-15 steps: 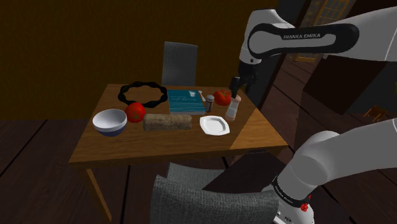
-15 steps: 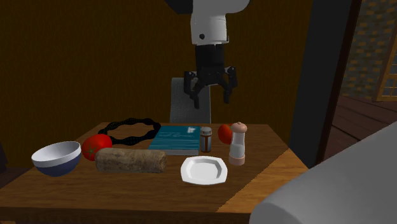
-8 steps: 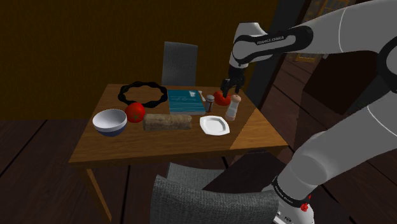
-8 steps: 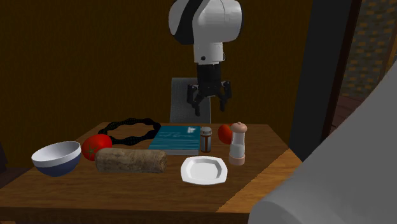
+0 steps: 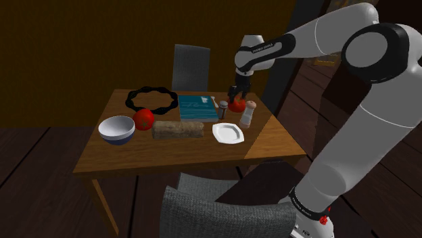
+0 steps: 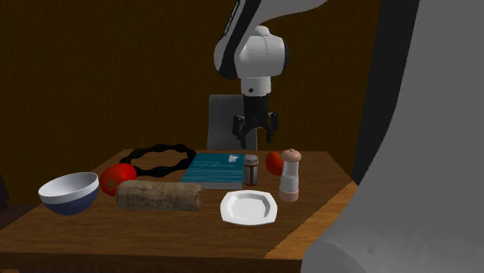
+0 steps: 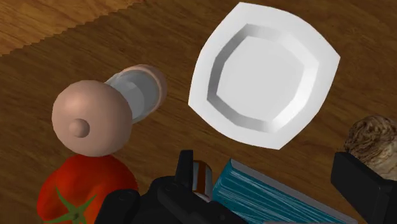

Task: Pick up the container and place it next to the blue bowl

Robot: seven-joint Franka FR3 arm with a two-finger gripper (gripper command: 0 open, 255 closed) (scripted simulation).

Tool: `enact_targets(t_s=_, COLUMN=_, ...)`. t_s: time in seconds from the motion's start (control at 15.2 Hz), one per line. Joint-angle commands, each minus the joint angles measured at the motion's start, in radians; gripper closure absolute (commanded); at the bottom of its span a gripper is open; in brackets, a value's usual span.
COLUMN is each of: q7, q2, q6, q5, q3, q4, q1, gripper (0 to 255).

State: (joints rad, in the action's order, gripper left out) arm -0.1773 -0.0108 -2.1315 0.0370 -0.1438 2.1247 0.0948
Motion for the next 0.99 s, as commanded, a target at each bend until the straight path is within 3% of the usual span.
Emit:
enact_targets(t_s=0.0, q7=-0.026, q2=-0.078, q6=-0.019, q5=-0.019, q3=-0.004, q4=-0.060, q1=0.005, gripper=0)
enact_targets(t_s=0.73, q7=-0.161, q2=-0.522, q6=-0.023, q5=-0.118, q3=0.009, q4=-0.501, q1=0.077, gripper=0)
enact_targets(t_s=0.92, q7=-0.165, q2=-0.552, q6=-0.040, q5=-0.122, q3=0.012, q4=-0.514, q1=0.081, gripper=0)
